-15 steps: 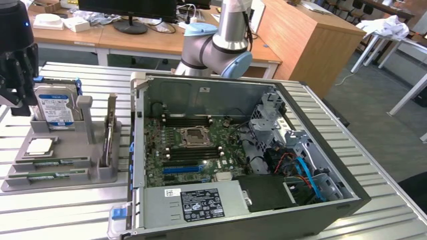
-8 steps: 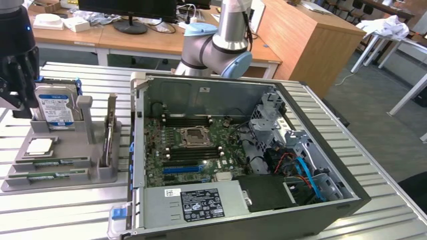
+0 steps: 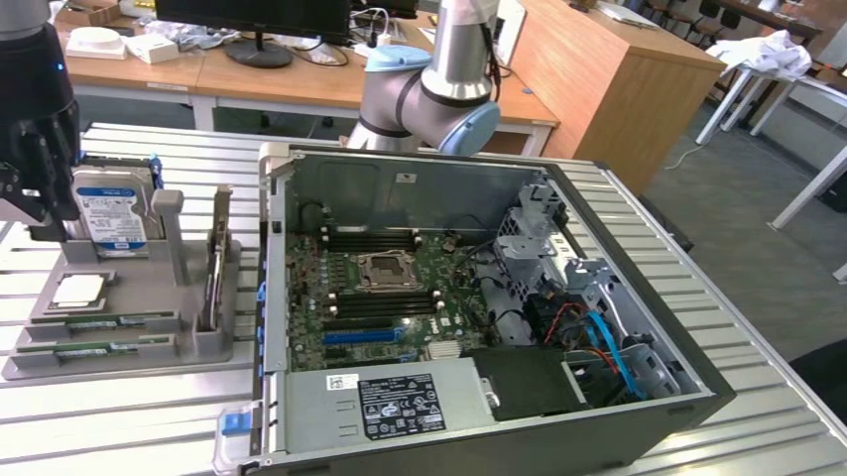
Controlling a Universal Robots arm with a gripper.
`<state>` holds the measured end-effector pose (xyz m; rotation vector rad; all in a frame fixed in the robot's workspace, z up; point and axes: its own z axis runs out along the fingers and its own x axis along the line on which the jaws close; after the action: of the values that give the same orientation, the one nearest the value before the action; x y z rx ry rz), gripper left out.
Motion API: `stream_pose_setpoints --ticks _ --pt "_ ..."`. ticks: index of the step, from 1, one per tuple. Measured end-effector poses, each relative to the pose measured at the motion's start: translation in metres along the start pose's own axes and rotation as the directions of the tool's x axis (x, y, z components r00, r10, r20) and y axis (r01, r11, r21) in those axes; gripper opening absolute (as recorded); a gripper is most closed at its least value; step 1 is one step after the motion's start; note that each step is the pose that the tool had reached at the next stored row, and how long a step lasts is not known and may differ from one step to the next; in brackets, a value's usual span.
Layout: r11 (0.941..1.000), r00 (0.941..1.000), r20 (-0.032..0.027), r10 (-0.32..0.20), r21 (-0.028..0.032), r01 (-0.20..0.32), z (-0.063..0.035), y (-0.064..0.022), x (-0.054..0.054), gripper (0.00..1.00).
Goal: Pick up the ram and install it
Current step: 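Pick up the ram and move it above insertion slot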
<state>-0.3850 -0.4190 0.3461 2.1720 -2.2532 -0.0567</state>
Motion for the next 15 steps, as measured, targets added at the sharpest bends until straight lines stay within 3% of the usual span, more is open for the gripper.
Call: stream_pose_setpoints --ticks 15 --pt "0.9998 0.9998 -0.0005 -0.019 0.0031 0.019 0.0154 -0.0005 0.0 0.35"
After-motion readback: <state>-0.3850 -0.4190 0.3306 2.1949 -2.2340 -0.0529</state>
